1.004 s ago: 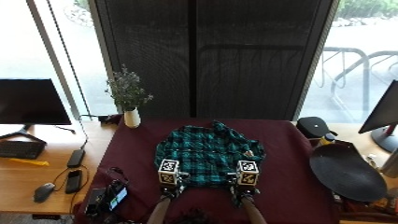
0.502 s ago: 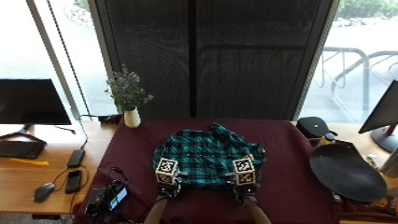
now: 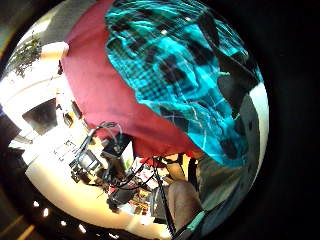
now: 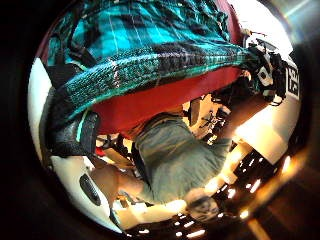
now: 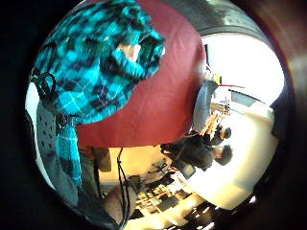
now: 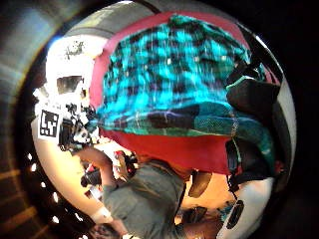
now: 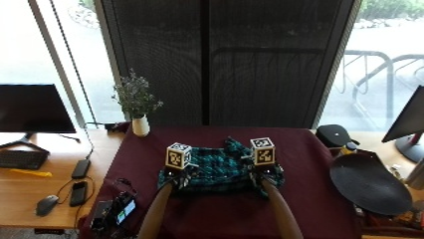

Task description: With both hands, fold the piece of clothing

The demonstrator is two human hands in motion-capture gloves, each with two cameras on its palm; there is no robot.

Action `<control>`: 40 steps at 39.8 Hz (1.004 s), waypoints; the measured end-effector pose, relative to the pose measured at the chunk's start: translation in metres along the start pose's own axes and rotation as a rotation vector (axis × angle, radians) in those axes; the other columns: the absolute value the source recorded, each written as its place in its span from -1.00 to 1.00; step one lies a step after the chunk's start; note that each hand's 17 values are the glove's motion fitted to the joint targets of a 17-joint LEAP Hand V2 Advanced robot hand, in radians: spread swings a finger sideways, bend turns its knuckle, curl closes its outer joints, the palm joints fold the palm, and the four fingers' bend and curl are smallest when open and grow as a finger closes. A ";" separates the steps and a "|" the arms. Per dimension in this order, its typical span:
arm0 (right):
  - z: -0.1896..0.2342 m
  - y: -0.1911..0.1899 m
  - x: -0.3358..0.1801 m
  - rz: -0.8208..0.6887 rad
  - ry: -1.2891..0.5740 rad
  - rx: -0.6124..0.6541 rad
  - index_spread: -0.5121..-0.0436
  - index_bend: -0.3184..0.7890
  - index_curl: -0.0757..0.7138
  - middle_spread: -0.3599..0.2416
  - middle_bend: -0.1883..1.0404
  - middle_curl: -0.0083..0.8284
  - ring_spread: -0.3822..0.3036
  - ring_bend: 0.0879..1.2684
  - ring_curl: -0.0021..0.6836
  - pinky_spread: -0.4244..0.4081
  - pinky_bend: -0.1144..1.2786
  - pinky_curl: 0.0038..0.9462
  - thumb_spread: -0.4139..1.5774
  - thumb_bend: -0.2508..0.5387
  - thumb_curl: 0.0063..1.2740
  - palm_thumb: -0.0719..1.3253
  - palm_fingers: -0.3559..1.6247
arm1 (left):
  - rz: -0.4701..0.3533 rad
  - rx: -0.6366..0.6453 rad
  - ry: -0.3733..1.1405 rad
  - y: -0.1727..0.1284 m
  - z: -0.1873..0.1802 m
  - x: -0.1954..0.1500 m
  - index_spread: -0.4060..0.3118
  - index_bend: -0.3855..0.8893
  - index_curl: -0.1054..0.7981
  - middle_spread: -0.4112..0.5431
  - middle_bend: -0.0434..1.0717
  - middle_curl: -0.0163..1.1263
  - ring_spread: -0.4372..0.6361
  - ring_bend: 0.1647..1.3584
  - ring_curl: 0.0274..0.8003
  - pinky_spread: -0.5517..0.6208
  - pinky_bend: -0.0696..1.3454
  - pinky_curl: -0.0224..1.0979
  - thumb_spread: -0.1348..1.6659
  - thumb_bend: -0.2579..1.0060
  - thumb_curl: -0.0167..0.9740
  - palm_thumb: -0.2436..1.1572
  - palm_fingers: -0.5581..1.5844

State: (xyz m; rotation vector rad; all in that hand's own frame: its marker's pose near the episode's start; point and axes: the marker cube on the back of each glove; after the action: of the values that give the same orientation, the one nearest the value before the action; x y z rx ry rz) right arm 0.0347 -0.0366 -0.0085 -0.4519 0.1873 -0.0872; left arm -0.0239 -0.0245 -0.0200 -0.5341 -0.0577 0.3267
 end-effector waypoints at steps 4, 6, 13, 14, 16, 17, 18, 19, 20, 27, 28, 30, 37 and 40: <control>-0.036 -0.040 -0.001 0.090 -0.013 0.077 -0.18 -0.32 -0.30 -0.61 -0.17 0.06 -0.77 0.06 0.24 -0.83 0.09 -0.21 0.34 -0.33 -0.22 0.63 0.60 | -0.071 0.032 0.005 -0.023 -0.039 -0.015 -0.67 -0.16 0.17 -0.85 -0.11 -0.10 -0.86 -0.28 -0.03 -0.20 -0.71 -0.47 0.44 -0.62 -0.23 0.42 0.60; -0.054 -0.063 -0.004 0.136 -0.009 0.133 -0.17 -0.29 -0.29 -0.62 -0.16 0.07 -0.76 0.06 0.24 -0.84 0.09 -0.21 0.35 -0.35 -0.22 0.63 0.60 | -0.159 0.055 0.008 -0.030 -0.059 -0.022 -0.65 -0.16 0.17 -0.85 -0.08 -0.09 -0.86 -0.27 -0.03 -0.20 -0.71 -0.48 0.45 -0.62 -0.24 0.41 0.60; -0.100 -0.118 -0.026 0.266 0.066 0.391 -0.17 -0.25 -0.27 -0.62 -0.16 0.09 -0.74 0.07 0.24 -0.86 0.08 -0.21 0.34 -0.41 -0.23 0.64 0.62 | -0.513 0.183 -0.025 -0.057 -0.091 -0.045 -0.64 -0.15 0.17 -0.87 0.03 -0.07 -0.87 -0.22 0.00 -0.18 -0.74 -0.51 0.47 -0.61 -0.25 0.41 0.59; -0.104 -0.128 -0.028 0.272 0.072 0.448 -0.18 -0.24 -0.26 -0.62 -0.16 0.09 -0.73 0.07 0.24 -0.86 0.08 -0.21 0.34 -0.41 -0.23 0.64 0.62 | -0.533 0.222 -0.027 -0.067 -0.090 -0.049 -0.64 -0.13 0.17 -0.87 0.05 -0.06 -0.87 -0.24 0.00 -0.16 -0.76 -0.52 0.47 -0.61 -0.25 0.41 0.57; -0.105 -0.152 -0.032 0.285 0.087 0.557 -0.18 -0.24 -0.25 -0.62 -0.15 0.10 -0.72 0.07 0.25 -0.86 0.08 -0.21 0.34 -0.41 -0.23 0.64 0.62 | -0.548 0.308 -0.025 -0.086 -0.087 -0.056 -0.64 -0.11 0.19 -0.87 0.07 -0.06 -0.86 -0.24 0.00 -0.15 -0.77 -0.54 0.48 -0.61 -0.26 0.41 0.56; -0.102 -0.162 -0.033 0.293 0.094 0.580 -0.18 -0.23 -0.25 -0.62 -0.15 0.10 -0.73 0.07 0.25 -0.85 0.07 -0.21 0.34 -0.41 -0.23 0.64 0.62 | -0.554 0.349 -0.022 -0.095 -0.085 -0.060 -0.64 -0.11 0.19 -0.87 0.08 -0.05 -0.86 -0.25 0.00 -0.13 -0.77 -0.55 0.48 -0.61 -0.26 0.41 0.56; -0.097 -0.168 -0.035 0.301 0.100 0.573 -0.17 -0.22 -0.24 -0.62 -0.15 0.10 -0.72 0.07 0.25 -0.85 0.07 -0.21 0.33 -0.41 -0.23 0.65 0.62 | -0.561 0.386 -0.018 -0.103 -0.082 -0.064 -0.64 -0.10 0.20 -0.86 0.09 -0.05 -0.86 -0.25 0.01 -0.12 -0.78 -0.56 0.49 -0.61 -0.26 0.41 0.55; -0.090 -0.173 -0.037 0.307 0.104 0.545 -0.18 -0.21 -0.23 -0.62 -0.16 0.10 -0.72 0.07 0.25 -0.85 0.07 -0.21 0.33 -0.42 -0.23 0.64 0.63 | -0.572 0.419 -0.014 -0.110 -0.078 -0.068 -0.66 -0.10 0.20 -0.86 0.09 -0.05 -0.86 -0.24 0.01 -0.12 -0.78 -0.57 0.49 -0.61 -0.26 0.41 0.55; -0.082 -0.176 -0.039 0.314 0.110 0.516 -0.18 -0.21 -0.22 -0.62 -0.16 0.10 -0.72 0.08 0.25 -0.85 0.06 -0.22 0.33 -0.42 -0.24 0.64 0.63 | -0.583 0.447 -0.009 -0.117 -0.074 -0.072 -0.65 -0.08 0.21 -0.86 0.10 -0.05 -0.85 -0.25 0.01 -0.10 -0.79 -0.58 0.50 -0.61 -0.27 0.41 0.55; -0.048 -0.204 -0.044 0.315 0.152 0.483 -0.20 -0.19 -0.17 -0.65 -0.18 0.10 -0.70 0.08 0.26 -0.83 0.04 -0.22 0.32 -0.41 -0.24 0.65 0.63 | -0.474 0.325 0.184 -0.147 -0.035 -0.069 -0.65 -0.05 0.27 -0.84 0.12 -0.04 -0.79 -0.32 0.00 -0.03 -0.78 -0.65 0.53 -0.61 -0.28 0.42 0.52; -0.045 -0.206 -0.044 0.312 0.152 0.472 -0.20 -0.19 -0.16 -0.65 -0.18 0.10 -0.70 0.07 0.25 -0.82 0.03 -0.22 0.32 -0.41 -0.24 0.65 0.63 | -0.438 0.322 0.213 -0.153 -0.034 -0.066 -0.66 -0.05 0.27 -0.84 0.13 -0.03 -0.79 -0.33 0.00 -0.01 -0.78 -0.66 0.54 -0.61 -0.29 0.42 0.52; -0.041 -0.210 -0.041 0.318 0.159 0.464 -0.21 -0.20 -0.16 -0.66 -0.18 0.10 -0.70 0.07 0.26 -0.82 0.03 -0.22 0.31 -0.42 -0.24 0.65 0.63 | -0.417 0.297 0.226 -0.159 -0.030 -0.064 -0.66 -0.04 0.29 -0.83 0.12 -0.03 -0.78 -0.34 0.00 0.00 -0.78 -0.68 0.54 -0.61 -0.29 0.42 0.52; -0.042 -0.217 -0.022 0.377 0.207 0.414 -0.20 -0.19 -0.12 -0.68 -0.20 0.10 -0.69 0.08 0.27 -0.83 0.02 -0.22 0.28 -0.45 -0.25 0.61 0.64 | -0.411 0.231 0.238 -0.163 -0.024 -0.058 -0.67 -0.03 0.32 -0.83 0.14 -0.03 -0.77 -0.34 0.01 0.05 -0.79 -0.74 0.55 -0.61 -0.30 0.42 0.52; -0.046 -0.194 -0.005 0.406 0.211 0.302 -0.24 -0.26 -0.14 -0.69 -0.33 0.05 -0.72 -0.04 0.21 -0.79 0.13 -0.18 0.28 -0.49 -0.27 0.54 0.48 | -0.434 0.370 0.199 -0.163 -0.034 -0.058 -0.58 -0.25 0.25 -0.81 0.18 -0.01 -0.71 -0.36 0.01 0.09 -0.72 -0.74 0.54 -0.61 -0.30 0.42 0.41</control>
State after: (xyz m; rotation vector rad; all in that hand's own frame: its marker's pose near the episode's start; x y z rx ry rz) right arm 0.0120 -0.2296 0.0376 -0.0966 0.4629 0.2342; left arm -0.0270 -0.1916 0.0355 -0.1745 0.0790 -0.1409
